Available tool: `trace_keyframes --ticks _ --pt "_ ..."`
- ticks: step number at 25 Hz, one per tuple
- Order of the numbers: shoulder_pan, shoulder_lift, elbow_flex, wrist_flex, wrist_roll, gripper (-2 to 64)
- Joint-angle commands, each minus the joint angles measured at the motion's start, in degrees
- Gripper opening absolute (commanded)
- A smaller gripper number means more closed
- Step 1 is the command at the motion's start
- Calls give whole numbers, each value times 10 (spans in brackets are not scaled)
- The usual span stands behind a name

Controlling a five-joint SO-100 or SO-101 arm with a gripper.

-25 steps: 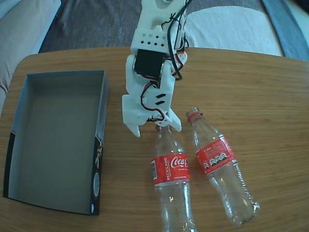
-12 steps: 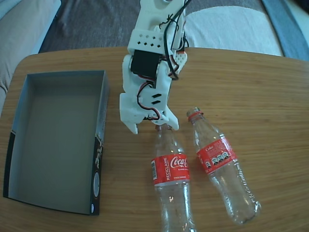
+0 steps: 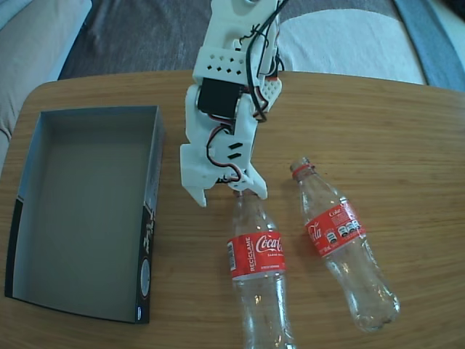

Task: Grasp the bottles and put them in the box.

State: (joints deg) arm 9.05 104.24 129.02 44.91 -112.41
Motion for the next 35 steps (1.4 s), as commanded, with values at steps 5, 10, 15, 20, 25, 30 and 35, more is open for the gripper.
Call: trace_keyframes --ticks 5,10,15,20,25,30,35 --pt "-1 1 -5 -5 -2 489" --pt "-3 1 17 -25 -2 489" --pt "-10 1 18 -29 -3 489" --pt "-21 1 37 -62 -3 489" --pt "-23 1 47 -82 -3 488" --pt "-19 1 46 -82 -3 370" --pt "-18 2 40 -82 -2 209"
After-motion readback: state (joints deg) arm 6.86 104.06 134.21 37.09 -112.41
